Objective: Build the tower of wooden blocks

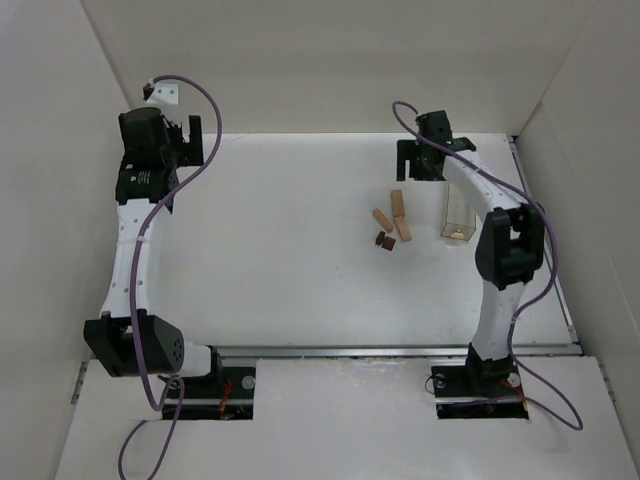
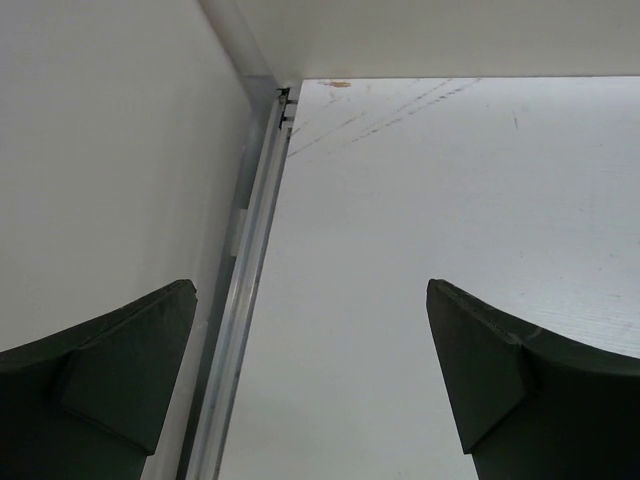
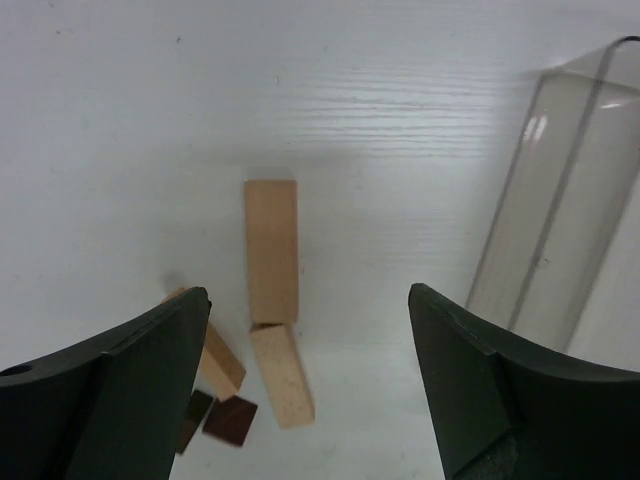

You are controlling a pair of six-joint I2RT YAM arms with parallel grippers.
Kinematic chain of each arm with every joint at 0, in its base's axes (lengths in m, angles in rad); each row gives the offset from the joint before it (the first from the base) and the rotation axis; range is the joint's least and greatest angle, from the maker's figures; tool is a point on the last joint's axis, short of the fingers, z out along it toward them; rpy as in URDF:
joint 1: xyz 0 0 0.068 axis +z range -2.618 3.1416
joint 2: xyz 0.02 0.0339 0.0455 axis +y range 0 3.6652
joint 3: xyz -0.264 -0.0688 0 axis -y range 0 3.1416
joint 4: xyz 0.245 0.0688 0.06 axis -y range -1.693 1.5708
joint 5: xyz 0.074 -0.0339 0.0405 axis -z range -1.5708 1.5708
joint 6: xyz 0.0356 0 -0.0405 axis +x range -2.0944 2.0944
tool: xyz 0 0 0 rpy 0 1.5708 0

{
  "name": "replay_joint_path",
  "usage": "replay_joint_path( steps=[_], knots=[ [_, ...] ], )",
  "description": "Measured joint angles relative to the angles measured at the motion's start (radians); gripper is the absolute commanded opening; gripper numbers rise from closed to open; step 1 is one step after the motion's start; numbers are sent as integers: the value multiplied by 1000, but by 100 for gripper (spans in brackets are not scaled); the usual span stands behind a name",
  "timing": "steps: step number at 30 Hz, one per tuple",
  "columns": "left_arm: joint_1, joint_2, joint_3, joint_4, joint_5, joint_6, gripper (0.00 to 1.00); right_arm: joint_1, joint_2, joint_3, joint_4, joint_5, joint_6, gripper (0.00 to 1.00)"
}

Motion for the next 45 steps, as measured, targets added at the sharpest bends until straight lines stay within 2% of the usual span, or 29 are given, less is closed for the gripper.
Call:
replay_joint_path(
  steps=[5, 10, 13, 14, 18, 21, 23, 26, 27, 28, 30, 31, 32, 38, 45],
  knots=[
    [0, -19, -35, -10, 19, 6, 100, 31, 196, 67, -16, -5, -2, 80],
    [0, -24, -70, -21, 16, 7, 100, 54, 299, 90, -51, -9, -3, 72],
    [0, -24, -71, -24, 15, 7, 100, 61, 300, 117, -49, -9, -6, 52],
    [0, -24, -71, -23, 15, 7, 100, 64, 300, 121, -48, -9, -9, 34],
    [0, -24, -71, -22, 14, 7, 100, 84, 297, 138, -44, 10, -20, 0],
    [0, -24, -72, -21, 15, 11, 100, 100, 297, 140, -46, 29, -28, 0],
    [0, -24, -78, -15, 27, 26, 95, 108, 295, 140, -45, 42, -43, 0],
    [0, -24, -95, -3, 74, 68, 94, 128, 274, 137, -36, 70, -75, 0],
    [0, -24, -102, -2, 100, 84, 94, 137, 259, 133, -31, 86, -85, 9],
    [0, -24, -107, -2, 128, 97, 94, 146, 245, 131, -27, 97, -89, 30],
    [0, -24, -114, 2, 195, 119, 94, 162, 213, 134, -23, 113, -98, 40],
    [0, -24, -114, 2, 225, 127, 94, 170, 201, 142, -23, 116, -98, 53],
    [0, -24, -114, 4, 259, 134, 94, 175, 198, 148, -22, 117, -89, 56],
    [0, -31, -114, 5, 398, 143, 94, 162, 248, 191, -46, 105, -44, 57],
    [0, -64, -128, 3, 452, 146, 94, 129, 360, 202, -91, 84, 13, 54]
  ],
)
